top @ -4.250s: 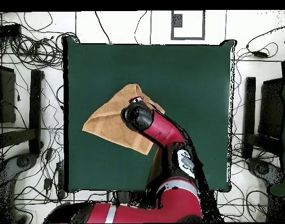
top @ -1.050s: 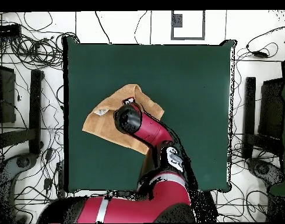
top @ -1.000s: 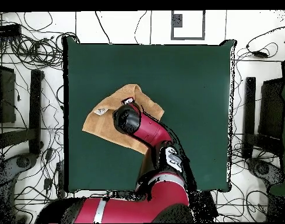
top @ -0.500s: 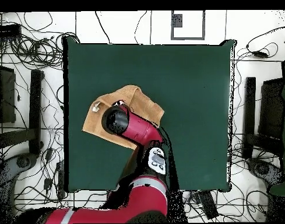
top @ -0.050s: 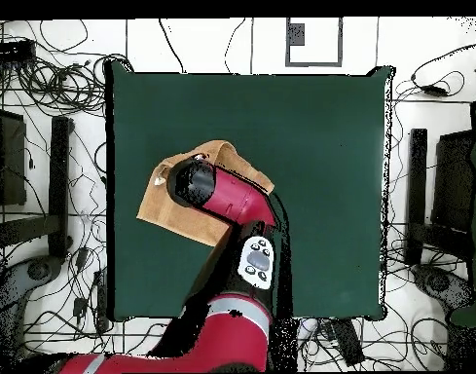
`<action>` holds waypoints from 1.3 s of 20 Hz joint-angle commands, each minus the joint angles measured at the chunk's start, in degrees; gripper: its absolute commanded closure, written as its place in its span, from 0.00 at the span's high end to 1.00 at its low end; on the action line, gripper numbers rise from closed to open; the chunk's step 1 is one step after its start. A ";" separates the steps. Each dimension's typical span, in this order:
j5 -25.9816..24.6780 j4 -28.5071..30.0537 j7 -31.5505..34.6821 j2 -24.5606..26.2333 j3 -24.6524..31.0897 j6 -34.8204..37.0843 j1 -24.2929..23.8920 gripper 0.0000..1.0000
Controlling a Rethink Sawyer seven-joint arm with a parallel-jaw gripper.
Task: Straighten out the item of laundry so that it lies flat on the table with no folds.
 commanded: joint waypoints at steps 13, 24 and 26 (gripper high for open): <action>2.39 -19.62 17.66 8.73 -2.64 16.78 -3.00 0.00; 4.20 -26.54 28.23 15.01 -9.59 20.32 4.20 0.00; 2.87 -28.18 28.58 16.24 -11.86 21.57 6.10 1.00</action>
